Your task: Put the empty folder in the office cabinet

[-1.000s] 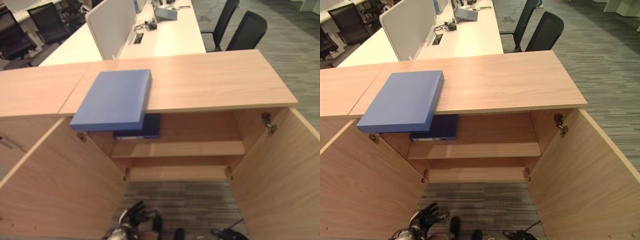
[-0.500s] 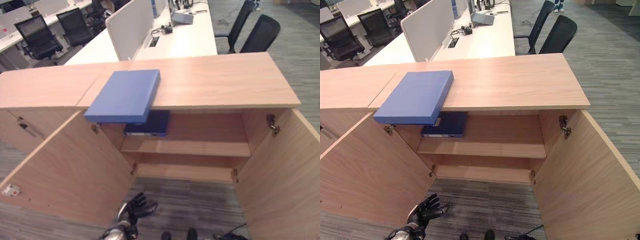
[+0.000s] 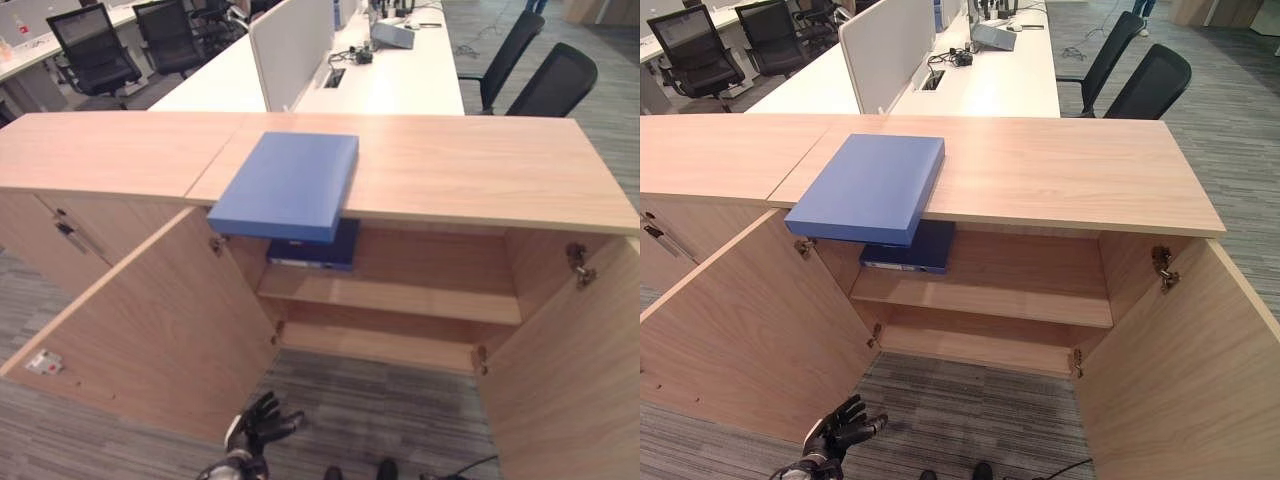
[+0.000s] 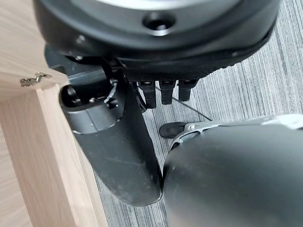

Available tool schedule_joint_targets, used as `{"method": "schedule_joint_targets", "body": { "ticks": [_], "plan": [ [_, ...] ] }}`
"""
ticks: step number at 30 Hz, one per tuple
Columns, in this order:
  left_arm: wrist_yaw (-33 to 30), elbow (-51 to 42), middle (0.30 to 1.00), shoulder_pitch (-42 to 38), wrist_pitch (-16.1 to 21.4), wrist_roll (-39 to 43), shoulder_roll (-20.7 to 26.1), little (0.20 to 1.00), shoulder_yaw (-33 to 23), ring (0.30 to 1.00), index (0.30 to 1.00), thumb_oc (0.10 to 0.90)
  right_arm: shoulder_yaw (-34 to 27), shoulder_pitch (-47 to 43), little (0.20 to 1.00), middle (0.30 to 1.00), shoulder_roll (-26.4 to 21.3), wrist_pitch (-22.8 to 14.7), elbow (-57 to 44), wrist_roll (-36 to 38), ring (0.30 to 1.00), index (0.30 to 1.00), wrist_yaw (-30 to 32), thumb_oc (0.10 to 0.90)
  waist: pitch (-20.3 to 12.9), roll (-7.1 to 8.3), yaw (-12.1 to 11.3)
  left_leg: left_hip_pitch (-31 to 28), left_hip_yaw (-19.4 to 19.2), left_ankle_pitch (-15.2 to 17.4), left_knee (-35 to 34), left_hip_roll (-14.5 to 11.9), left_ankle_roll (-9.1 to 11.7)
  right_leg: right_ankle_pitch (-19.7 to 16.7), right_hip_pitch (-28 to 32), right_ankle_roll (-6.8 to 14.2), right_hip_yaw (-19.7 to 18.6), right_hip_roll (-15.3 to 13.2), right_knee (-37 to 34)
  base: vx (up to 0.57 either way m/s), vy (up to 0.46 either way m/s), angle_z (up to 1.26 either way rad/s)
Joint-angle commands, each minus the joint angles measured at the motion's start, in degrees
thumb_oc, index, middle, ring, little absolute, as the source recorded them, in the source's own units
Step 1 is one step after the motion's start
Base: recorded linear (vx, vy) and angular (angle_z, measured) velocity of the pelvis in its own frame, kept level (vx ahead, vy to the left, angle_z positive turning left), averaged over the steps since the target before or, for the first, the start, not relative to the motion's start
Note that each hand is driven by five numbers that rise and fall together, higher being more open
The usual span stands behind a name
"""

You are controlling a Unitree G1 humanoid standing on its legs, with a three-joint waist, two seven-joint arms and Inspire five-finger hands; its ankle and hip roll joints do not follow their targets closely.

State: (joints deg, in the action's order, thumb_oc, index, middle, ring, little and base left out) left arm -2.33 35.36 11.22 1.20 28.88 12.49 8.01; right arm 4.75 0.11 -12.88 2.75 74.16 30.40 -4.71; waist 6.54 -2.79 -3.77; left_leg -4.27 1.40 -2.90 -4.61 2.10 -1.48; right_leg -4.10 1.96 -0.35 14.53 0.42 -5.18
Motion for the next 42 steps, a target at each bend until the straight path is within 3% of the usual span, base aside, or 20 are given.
{"method": "schedule_joint_targets", "body": {
  "ticks": [1, 12, 18, 19, 21, 23, 24, 27, 28, 31, 33, 42],
  "plan": [
    [-2.3, -6.4, 0.900, -1.1, 3.5, -0.3, 0.8, 0.900, -4.5, 0.900, 0.900, 0.800, 0.2, -1.7, 0.900, 0.900, 0.3, -1.0, 0.5, -1.0, 0.900, 0.900, 0.6, 0.800, -1.7, 3.03, -1.1, 1.5, 1.0, 4.8, -0.4, 2.0, 1.7, 6.0, 4.9, 4.9, -0.5, -2.1, 0.2, 0.00, 0.000, 0.00],
    [-13.5, -28.4, 0.900, 4.7, 8.0, -12.7, 2.8, 0.900, -18.1, 0.900, 0.900, 0.800, -0.2, 0.8, 0.900, 0.900, 2.1, -0.8, 0.4, -2.4, 0.900, 0.900, 1.9, 0.800, -1.8, 4.54, -3.0, 1.0, 1.9, 5.2, -0.4, 2.1, 1.6, 6.4, 5.5, 4.8, 0.3, -2.1, 0.2, 0.00, -0.002, 0.01],
    [-24.0, -39.0, 0.900, 3.7, 9.8, -25.7, 4.2, 0.900, -24.7, 0.900, 0.900, 0.800, 1.3, 1.0, 0.900, 0.900, 3.3, -1.6, 0.1, -2.5, 0.900, 0.900, 3.0, 0.800, -2.0, 5.31, -3.6, 0.7, 2.0, 5.5, -0.4, 2.0, 1.9, 6.6, 5.7, 4.8, 0.3, -2.1, 0.2, 0.00, 0.000, 0.00],
    [-28.2, -42.1, 0.900, 2.2, 9.6, -32.1, 5.6, 0.900, -26.2, 0.900, 0.900, 0.800, 2.1, 0.8, 0.900, 0.900, 3.9, -2.0, 0.4, -2.6, 0.900, 0.900, 3.5, 0.800, -2.1, 5.62, -3.7, 0.6, 1.9, 5.7, -0.4, 2.1, 2.0, 6.6, 5.8, 4.9, 0.4, -2.1, 0.2, 0.00, 0.000, 0.00],
    [-31.0, -44.8, 0.900, 0.4, 9.1, -37.2, 7.3, 0.900, -26.9, 0.900, 0.900, 0.800, 2.9, 0.6, 0.900, 0.900, 4.2, -2.4, 0.7, -2.6, 0.900, 0.900, 3.9, 0.800, -2.3, 5.73, -3.8, 0.5, 1.9, 5.8, -0.4, 2.0, 2.1, 6.6, 5.8, 5.0, 0.3, -2.1, 0.2, 0.00, 0.000, 0.00],
    [-32.9, -47.0, 0.900, -1.2, 8.5, -41.6, 9.2, 0.900, -26.8, 0.900, 0.900, 0.800, 3.6, 0.1, 0.900, 0.900, 4.5, -2.7, 1.2, -2.9, 0.900, 0.900, 4.1, 0.800, -2.5, 5.78, -3.8, 0.4, 1.7, 6.0, -0.4, 2.0, 2.2, 6.7, 5.9, 5.0, 0.4, -2.2, 0.2, 0.00, 0.000, 0.00],
    [-33.3, -49.4, 0.900, -3.4, 8.6, -46.6, 12.4, 0.900, -26.0, 0.900, 0.900, 0.800, 4.3, -0.5, 0.900, 0.900, 4.5, -3.1, 1.6, -3.1, 0.900, 0.900, 4.2, 0.800, -2.8, 5.69, -3.6, 0.1, 1.6, 6.1, -0.4, 2.0, 2.2, 6.7, 6.2, 5.1, 0.3, -2.2, 0.2, 0.00, 0.000, 0.00],
    [-32.2, -51.4, 0.900, -6.4, 8.8, -51.0, 15.8, 0.900, -23.7, 0.900, 0.900, 0.800, 4.8, -1.3, 0.900, 0.900, 4.7, -3.5, 2.3, -3.5, 0.900, 0.900, 4.2, 0.800, -3.0, 5.64, -3.4, -0.1, 1.5, 6.2, -0.4, 2.0, 2.3, 6.7, 6.4, 5.2, 0.3, -2.2, 0.2, 0.00, 0.000, 0.00],
    [-30.4, -52.9, 0.900, -8.9, 8.9, -54.1, 18.6, 0.900, -20.8, 0.900, 0.900, 0.800, 5.3, -1.9, 0.900, 0.900, 4.5, -3.8, 2.8, -3.8, 0.900, 0.900, 4.1, 0.800, -3.4, 5.34, -2.9, -0.4, 1.3, 6.3, -0.4, 1.9, 2.3, 6.7, 6.5, 5.2, 0.2, -2.2, 0.2, 0.00, 0.000, 0.00],
    [-28.0, -53.9, 0.900, -11.0, 9.8, -56.3, 21.2, 0.900, -17.5, 0.900, 0.900, 0.800, 5.1, -2.6, 0.900, 0.900, 4.4, -4.0, 3.0, -3.8, 0.900, 0.900, 3.9, 0.800, -3.5, 5.18, -2.6, -0.6, 1.2, 6.5, -0.4, 1.9, 2.2, 6.6, 6.5, 5.3, 0.0, -2.2, 0.2, 0.00, 0.007, -0.02],
    [-22.6, -55.3, 0.900, -12.3, 11.5, -57.9, 24.8, 0.900, -12.2, 0.900, 0.900, 0.800, 4.8, -2.7, 0.900, 0.900, 3.9, -4.2, 3.1, -3.4, 0.900, 0.900, 3.2, 0.800, -4.1, 4.60, -1.2, -1.2, 0.6, 6.9, -0.4, 1.8, 2.1, 6.4, 6.8, 5.3, -0.7, -2.2, 0.2, 0.01, 0.025, -0.12],
    [-17.8, -53.1, 0.900, -14.9, 11.2, -62.1, 29.3, 0.900, -8.0, 0.900, 0.900, 0.800, 3.9, -1.1, 0.900, 0.900, 3.0, -4.0, 3.4, -4.0, 0.900, 0.900, 2.1, 0.800, -5.1, 4.38, 0.4, -2.0, -0.2, 7.4, -0.4, 1.6, 2.0, 6.4, 7.1, 5.4, -1.7, -2.0, 0.2, 0.01, 0.005, -0.07]
  ]
}}
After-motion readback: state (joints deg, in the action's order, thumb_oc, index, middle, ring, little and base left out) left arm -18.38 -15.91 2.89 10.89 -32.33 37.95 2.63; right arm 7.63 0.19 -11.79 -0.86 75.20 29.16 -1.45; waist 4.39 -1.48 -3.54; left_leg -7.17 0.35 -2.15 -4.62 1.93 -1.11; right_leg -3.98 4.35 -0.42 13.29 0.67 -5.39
